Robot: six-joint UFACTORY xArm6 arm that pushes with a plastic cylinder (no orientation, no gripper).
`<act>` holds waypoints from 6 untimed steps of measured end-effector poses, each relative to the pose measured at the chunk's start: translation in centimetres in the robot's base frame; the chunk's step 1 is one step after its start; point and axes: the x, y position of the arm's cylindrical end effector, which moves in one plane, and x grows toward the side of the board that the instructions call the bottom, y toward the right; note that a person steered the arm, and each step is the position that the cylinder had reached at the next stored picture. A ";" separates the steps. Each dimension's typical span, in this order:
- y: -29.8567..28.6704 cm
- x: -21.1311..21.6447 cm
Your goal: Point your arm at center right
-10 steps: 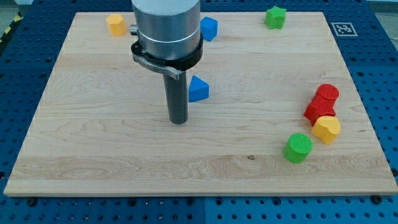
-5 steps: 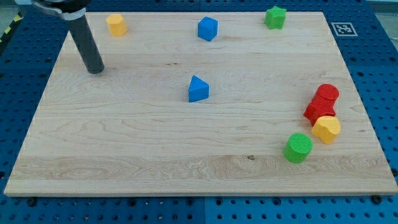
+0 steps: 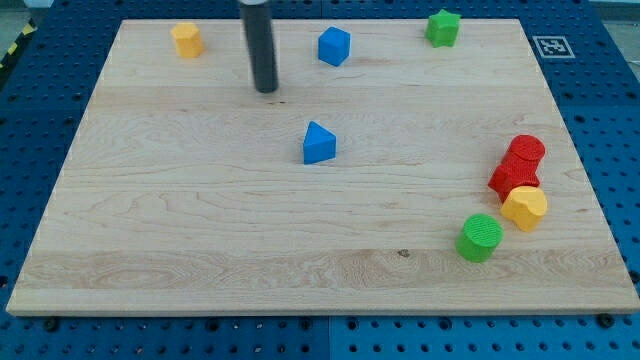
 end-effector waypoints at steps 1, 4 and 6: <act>5.5 0.6; 23.2 3.6; 10.8 3.3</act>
